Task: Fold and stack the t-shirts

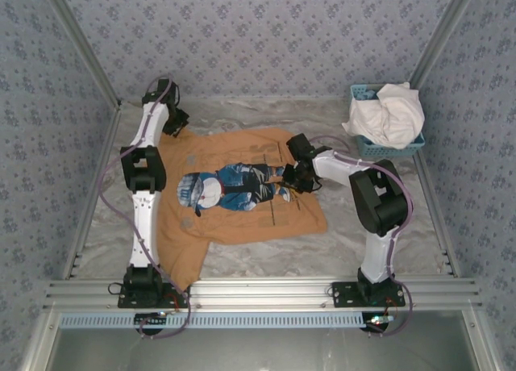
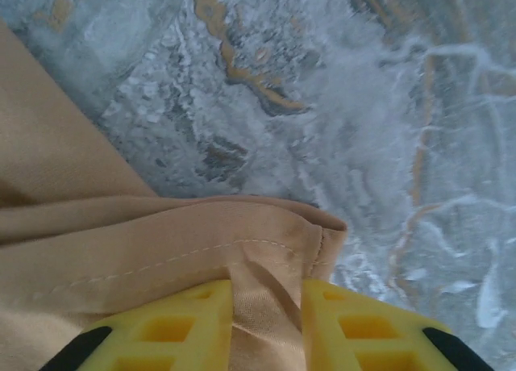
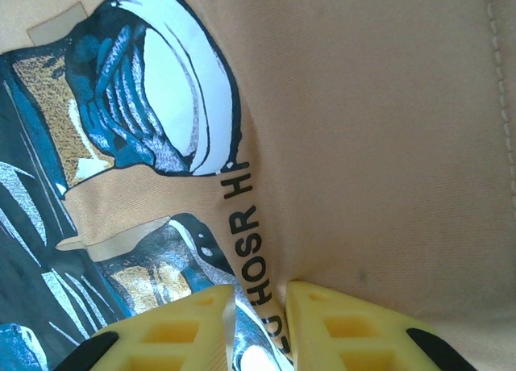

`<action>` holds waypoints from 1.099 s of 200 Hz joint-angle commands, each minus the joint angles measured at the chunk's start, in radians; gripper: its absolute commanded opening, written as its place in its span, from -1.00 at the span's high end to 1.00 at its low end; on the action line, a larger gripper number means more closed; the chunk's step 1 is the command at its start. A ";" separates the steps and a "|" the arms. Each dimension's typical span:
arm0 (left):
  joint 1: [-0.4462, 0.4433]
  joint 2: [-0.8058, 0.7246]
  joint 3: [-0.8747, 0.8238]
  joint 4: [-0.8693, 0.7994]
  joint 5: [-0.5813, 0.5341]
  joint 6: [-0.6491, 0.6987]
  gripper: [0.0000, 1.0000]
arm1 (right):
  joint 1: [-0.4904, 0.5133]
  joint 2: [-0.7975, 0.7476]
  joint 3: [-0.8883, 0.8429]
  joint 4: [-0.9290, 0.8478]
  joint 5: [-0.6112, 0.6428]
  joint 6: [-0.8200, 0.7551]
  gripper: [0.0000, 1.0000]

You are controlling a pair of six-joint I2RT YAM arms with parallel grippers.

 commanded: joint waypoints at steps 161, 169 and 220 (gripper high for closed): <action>-0.121 0.008 0.155 0.028 -0.163 0.248 1.00 | -0.016 0.036 -0.014 -0.065 -0.014 0.036 0.61; -0.133 0.009 0.158 0.036 -0.168 0.268 1.00 | -0.019 0.038 -0.014 -0.065 -0.016 0.040 0.61; -0.162 0.037 0.179 0.127 -0.109 0.328 0.86 | -0.019 0.041 -0.060 -0.046 -0.039 0.075 0.61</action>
